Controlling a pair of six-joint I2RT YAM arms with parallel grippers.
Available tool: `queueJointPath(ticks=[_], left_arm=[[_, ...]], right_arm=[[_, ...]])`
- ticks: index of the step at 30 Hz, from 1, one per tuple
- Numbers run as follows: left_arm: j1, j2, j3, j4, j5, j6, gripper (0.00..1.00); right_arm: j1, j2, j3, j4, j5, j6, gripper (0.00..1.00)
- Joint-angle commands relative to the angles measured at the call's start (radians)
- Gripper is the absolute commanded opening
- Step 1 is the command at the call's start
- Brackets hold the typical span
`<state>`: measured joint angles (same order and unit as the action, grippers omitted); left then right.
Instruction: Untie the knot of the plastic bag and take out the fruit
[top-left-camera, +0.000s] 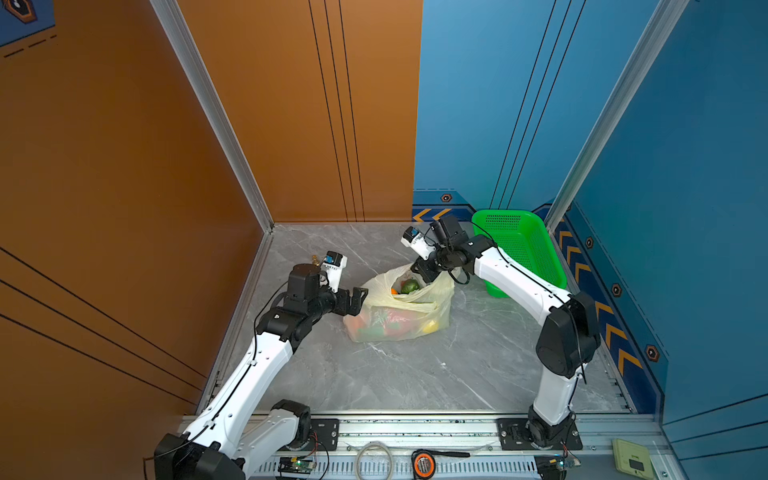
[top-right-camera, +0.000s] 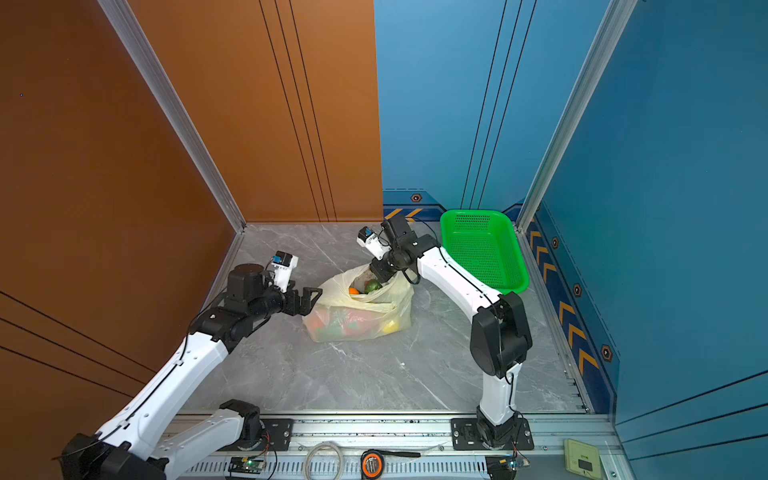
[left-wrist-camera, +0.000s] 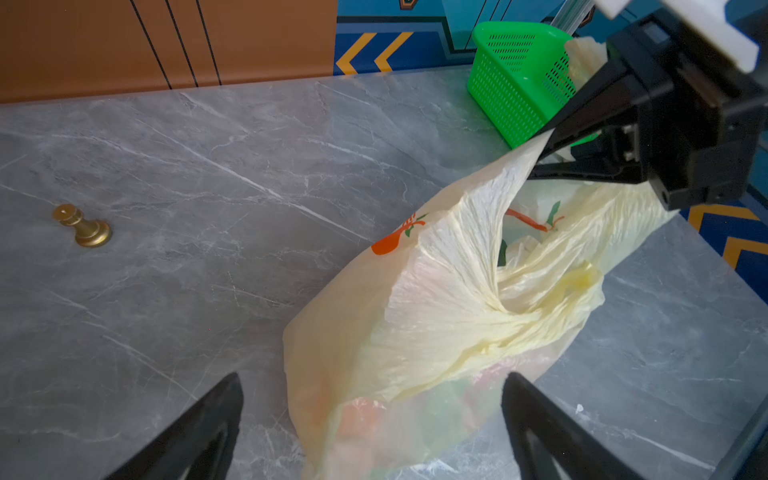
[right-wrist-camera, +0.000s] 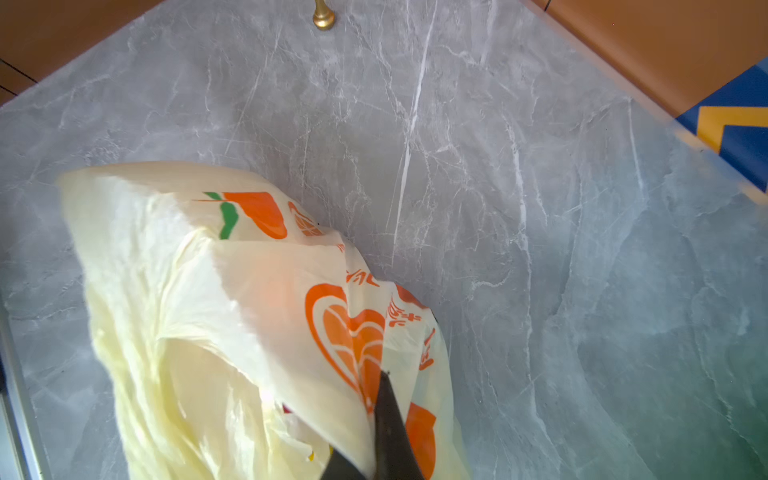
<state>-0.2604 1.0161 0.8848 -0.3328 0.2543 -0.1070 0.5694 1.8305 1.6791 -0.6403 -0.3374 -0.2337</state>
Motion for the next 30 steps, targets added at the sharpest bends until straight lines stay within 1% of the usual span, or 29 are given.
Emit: queueJointPath(ticks=[1,4,7,11,15,17,19,21,24,27,30], left_arm=[[-0.042,0.048,0.083,-0.006,-0.005,-0.056,0.98],[-0.134,0.12,0.138,-0.011,-0.044,-0.047,0.98],[-0.226,0.185,0.189,-0.009,-0.125,-0.021,0.98],[-0.29,0.279,0.22,-0.004,-0.219,0.0,0.98],[-0.33,0.374,0.263,0.002,-0.412,0.022,0.98],[-0.334,0.421,0.291,-0.002,-0.505,0.023,0.98],[-0.326,0.477,0.322,-0.027,-0.569,0.032,0.98],[-0.314,0.523,0.347,-0.048,-0.606,0.055,0.98],[-0.292,0.565,0.395,-0.119,-0.693,0.071,0.98],[-0.247,0.542,0.417,-0.178,-0.74,0.082,0.98],[-0.177,0.501,0.414,-0.233,-0.734,0.096,0.98]], right_arm=[[0.018,-0.058,-0.019,-0.028,0.012,0.05,0.0],[0.029,-0.072,-0.013,-0.041,0.026,0.07,0.0],[0.037,-0.087,-0.016,-0.042,0.025,0.087,0.0],[0.047,-0.108,-0.024,-0.042,0.021,0.098,0.0],[0.058,-0.124,-0.036,-0.041,0.029,0.103,0.0],[0.058,-0.133,-0.044,-0.039,0.029,0.108,0.0],[0.061,-0.148,-0.056,-0.033,0.03,0.111,0.0],[0.062,-0.16,-0.067,-0.026,0.031,0.113,0.0],[0.062,-0.176,-0.081,-0.022,0.034,0.106,0.0],[0.057,-0.189,-0.097,-0.023,0.041,0.099,0.0],[0.048,-0.198,-0.11,-0.022,0.04,0.094,0.0]])
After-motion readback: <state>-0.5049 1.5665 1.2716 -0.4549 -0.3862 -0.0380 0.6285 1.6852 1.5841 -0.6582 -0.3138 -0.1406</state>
